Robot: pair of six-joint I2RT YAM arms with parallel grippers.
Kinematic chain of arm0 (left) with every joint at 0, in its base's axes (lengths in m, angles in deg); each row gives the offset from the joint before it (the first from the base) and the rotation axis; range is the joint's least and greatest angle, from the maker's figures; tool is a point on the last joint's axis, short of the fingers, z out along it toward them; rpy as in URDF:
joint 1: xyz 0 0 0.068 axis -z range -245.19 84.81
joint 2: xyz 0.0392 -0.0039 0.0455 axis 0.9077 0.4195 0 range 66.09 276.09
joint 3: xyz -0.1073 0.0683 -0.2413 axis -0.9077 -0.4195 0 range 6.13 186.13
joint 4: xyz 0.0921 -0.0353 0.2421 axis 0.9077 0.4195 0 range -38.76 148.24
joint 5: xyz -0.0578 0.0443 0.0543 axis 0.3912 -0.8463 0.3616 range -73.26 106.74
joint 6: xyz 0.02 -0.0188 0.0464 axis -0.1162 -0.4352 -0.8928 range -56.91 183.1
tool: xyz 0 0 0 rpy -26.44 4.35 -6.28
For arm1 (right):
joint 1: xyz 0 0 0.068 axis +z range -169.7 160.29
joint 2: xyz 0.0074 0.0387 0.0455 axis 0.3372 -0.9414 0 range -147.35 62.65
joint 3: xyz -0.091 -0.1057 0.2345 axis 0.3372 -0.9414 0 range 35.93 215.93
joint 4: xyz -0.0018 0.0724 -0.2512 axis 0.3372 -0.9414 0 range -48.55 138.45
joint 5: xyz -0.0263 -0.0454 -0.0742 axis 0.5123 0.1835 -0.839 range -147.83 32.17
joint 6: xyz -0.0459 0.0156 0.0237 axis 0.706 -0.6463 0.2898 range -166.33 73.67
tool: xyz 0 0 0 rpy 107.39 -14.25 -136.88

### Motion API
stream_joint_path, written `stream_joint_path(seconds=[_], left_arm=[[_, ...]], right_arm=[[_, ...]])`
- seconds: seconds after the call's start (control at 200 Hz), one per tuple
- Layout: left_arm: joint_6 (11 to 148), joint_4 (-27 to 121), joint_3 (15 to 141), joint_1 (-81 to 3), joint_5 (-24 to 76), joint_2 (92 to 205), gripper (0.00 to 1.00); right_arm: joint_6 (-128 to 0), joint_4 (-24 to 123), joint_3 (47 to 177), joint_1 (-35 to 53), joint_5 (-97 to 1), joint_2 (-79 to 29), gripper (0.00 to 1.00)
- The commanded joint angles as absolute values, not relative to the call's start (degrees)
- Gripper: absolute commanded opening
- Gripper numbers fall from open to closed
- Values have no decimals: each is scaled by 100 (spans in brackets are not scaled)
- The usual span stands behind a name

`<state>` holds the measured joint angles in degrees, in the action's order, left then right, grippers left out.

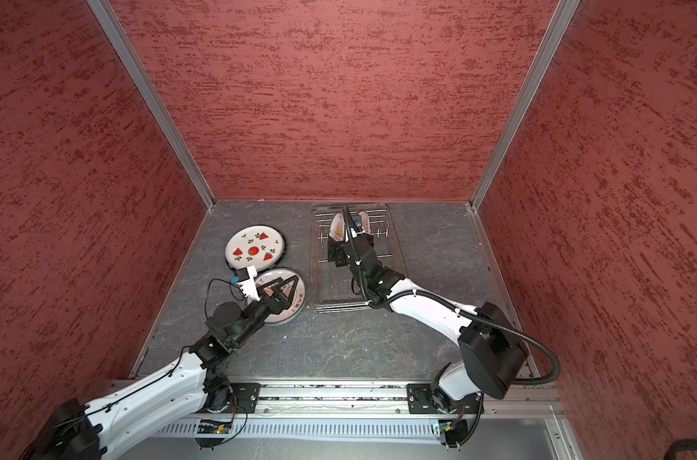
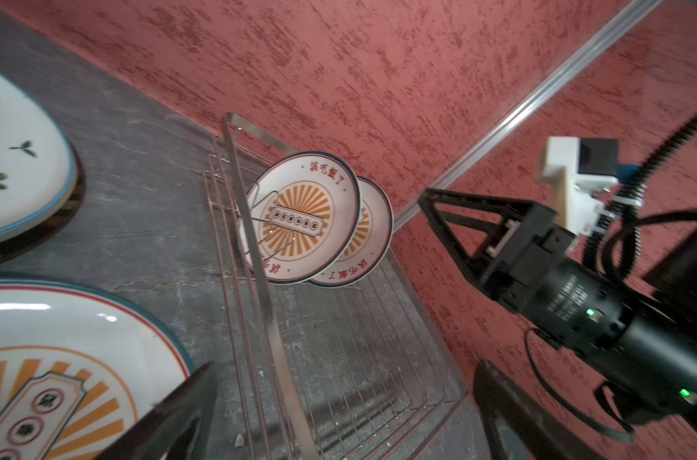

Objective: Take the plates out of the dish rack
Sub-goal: 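Open and raise the left gripper while the right gripper reaches into the rack, then grip the next sunburst plate in the rack with the right gripper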

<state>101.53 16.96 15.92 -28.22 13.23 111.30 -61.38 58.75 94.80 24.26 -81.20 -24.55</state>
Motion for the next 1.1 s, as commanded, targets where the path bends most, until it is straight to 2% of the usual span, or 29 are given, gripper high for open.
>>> stream_joint_path(seconds=[0.0, 0.09, 0.316, 0.426, 0.691, 0.787, 1.097], left_arm=[[9670, 1023, 1785, -2871, 1978, 11435, 99], [9705, 905, 1847, -2911, 2106, 11717, 99], [9772, 635, 1814, -2942, 2222, 11919, 99], [9858, 108, 1522, -2838, 2024, 11900, 99], [9769, 479, 1641, -2734, 1893, 11815, 99], [9746, 534, 1646, -2714, 1907, 11806, 99], [9535, 999, 1673, -2397, 1474, 11410, 99]], right_arm=[[-6262, 5421, 9906, 2372, -8447, -2733, 89], [-6273, 5385, 10055, 2346, -8364, -2919, 84], [-6325, 5023, 10556, 2336, -8819, -3429, 63], [-6347, 4933, 10706, 2340, -9105, -3622, 56], [-6290, 4678, 11181, 2336, -9318, -4080, 42], [-6257, 4553, 11385, 2327, -9342, -4225, 30], [-6276, 4015, 11926, 2327, -9454, -4600, 27]])
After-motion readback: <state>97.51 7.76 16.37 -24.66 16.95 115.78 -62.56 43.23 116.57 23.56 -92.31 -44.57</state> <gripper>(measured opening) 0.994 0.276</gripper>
